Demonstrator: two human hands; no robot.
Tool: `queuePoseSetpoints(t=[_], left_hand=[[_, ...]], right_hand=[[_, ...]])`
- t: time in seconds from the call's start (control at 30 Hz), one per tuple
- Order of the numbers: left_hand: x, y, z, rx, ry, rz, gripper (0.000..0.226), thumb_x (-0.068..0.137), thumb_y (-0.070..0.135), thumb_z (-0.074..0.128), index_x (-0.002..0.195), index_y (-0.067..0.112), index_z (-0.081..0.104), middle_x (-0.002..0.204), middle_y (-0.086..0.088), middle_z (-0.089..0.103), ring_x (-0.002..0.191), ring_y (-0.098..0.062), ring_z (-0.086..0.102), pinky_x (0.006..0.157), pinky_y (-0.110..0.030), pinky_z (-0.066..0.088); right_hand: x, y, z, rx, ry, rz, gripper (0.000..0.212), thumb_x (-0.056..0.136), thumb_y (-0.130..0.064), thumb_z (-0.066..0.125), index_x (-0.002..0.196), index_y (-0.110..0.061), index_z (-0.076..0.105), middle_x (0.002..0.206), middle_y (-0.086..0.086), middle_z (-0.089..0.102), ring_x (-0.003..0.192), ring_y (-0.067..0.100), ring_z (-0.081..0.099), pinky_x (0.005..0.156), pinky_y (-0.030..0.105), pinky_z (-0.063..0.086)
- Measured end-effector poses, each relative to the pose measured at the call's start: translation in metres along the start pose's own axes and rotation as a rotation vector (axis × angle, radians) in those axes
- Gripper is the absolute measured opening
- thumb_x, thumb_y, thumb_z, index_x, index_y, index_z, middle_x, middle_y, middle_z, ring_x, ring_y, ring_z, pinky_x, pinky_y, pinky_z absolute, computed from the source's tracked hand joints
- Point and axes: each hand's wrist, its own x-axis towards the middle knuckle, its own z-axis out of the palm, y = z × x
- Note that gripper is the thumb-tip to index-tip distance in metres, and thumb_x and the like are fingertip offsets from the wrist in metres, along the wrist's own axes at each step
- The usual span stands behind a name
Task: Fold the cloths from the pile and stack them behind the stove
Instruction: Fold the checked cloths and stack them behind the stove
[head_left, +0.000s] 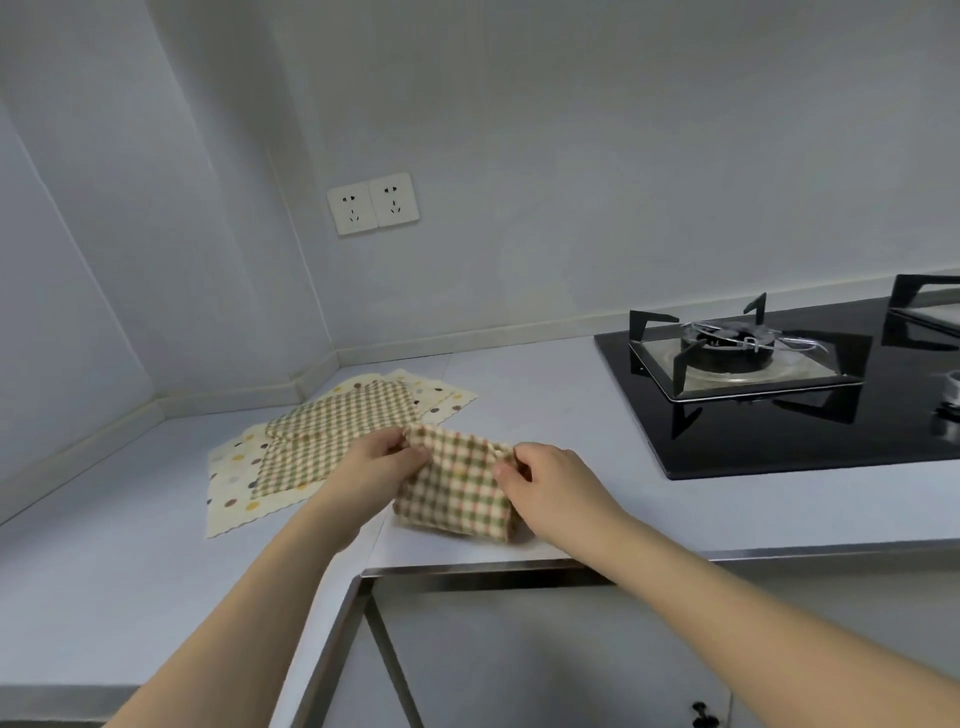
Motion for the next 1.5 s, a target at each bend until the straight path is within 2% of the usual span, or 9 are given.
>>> queuePoseSetpoints(t=[0.1,0.23,0.5,0.7,0.83,1.0,1.2,1.33,1.5], left_hand=[[0.030,-0.003,0.023,0.314,0.104,0.037,0.027,0.096,0.029,0.051,0.095,0.004,0.061,0.084,-0.009,0.061,0.075,-0.021,0.054,0.069,-0.033,0.044],[0.054,-0.020,0.043,0.620,0.158,0.111,0.022,0.100,0.036,0.042,0.102,0.017,0.055,0.086,0.004,0.058,0.076,-0.015,0.053,0.064,-0.032,0.039],[0.070,-0.034,0.054,0.887,0.203,0.229,0.029,0.101,0.040,0.037,0.116,0.019,0.050,0.085,0.002,0.060,0.076,-0.021,0.052,0.062,-0.032,0.036],[0.071,-0.037,0.057,0.915,0.217,0.209,0.028,0.101,0.040,0.036,0.109,0.016,0.047,0.081,0.000,0.059,0.075,-0.025,0.053,0.061,-0.033,0.035],[0.067,-0.031,0.056,0.897,0.217,0.134,0.037,0.100,0.045,0.037,0.112,0.012,0.049,0.111,-0.005,0.060,0.099,-0.027,0.058,0.070,-0.033,0.037],[0.066,-0.027,0.054,0.828,0.138,0.064,0.039,0.098,0.043,0.042,0.108,0.007,0.053,0.115,-0.012,0.053,0.106,-0.031,0.050,0.089,-0.039,0.042],[0.066,-0.017,0.047,0.459,0.087,-0.019,0.021,0.097,0.035,0.048,0.102,0.014,0.048,0.085,0.000,0.057,0.073,-0.015,0.052,0.061,-0.031,0.040],[0.067,-0.017,0.042,0.176,0.055,-0.064,0.025,0.095,0.035,0.054,0.114,0.020,0.054,0.101,-0.001,0.064,0.095,-0.021,0.062,0.085,-0.038,0.051],[0.068,-0.017,0.032,-0.195,0.087,0.046,0.020,0.095,0.029,0.059,0.115,0.024,0.058,0.119,-0.002,0.065,0.110,-0.019,0.062,0.096,-0.036,0.049]], right_hand=[[0.023,0.011,0.001,-0.190,0.011,0.012,0.036,0.101,-0.036,0.035,0.070,-0.018,0.044,0.075,-0.004,0.051,0.076,0.017,0.049,0.065,0.031,0.038],[0.046,0.030,0.010,-0.437,0.014,0.045,0.041,0.102,-0.036,0.026,0.108,-0.015,0.062,0.111,0.005,0.057,0.104,0.025,0.049,0.089,0.036,0.037],[0.057,0.051,0.020,-0.451,0.128,0.160,0.032,0.098,-0.043,0.038,0.105,-0.019,0.058,0.111,0.001,0.050,0.103,0.022,0.044,0.088,0.036,0.033],[0.045,0.040,0.017,-0.260,0.262,-0.223,0.031,0.091,-0.041,0.055,0.116,-0.023,0.053,0.120,-0.005,0.043,0.110,0.016,0.040,0.095,0.030,0.032],[0.039,0.038,0.021,-0.480,-0.082,-0.186,0.063,0.085,-0.071,0.039,0.127,-0.026,0.052,0.129,-0.010,0.045,0.122,0.014,0.037,0.103,0.033,0.025],[0.031,0.040,0.016,-0.504,-0.145,-0.101,0.081,0.082,-0.078,0.034,0.142,-0.024,0.038,0.144,-0.008,0.033,0.132,0.015,0.028,0.109,0.034,0.021],[0.027,0.037,0.014,-0.398,-0.179,0.008,0.085,0.076,-0.081,0.042,0.142,-0.028,0.031,0.146,-0.009,0.026,0.135,0.016,0.021,0.108,0.032,0.015],[0.045,0.038,0.013,-0.309,-0.074,0.230,0.069,0.090,-0.069,0.028,0.141,-0.023,0.036,0.152,0.001,0.022,0.138,0.024,0.018,0.110,0.038,0.015],[0.075,0.039,0.018,-0.250,0.003,0.320,0.033,0.095,-0.050,0.040,0.103,-0.025,0.060,0.114,-0.002,0.052,0.114,0.025,0.041,0.097,0.038,0.029]])
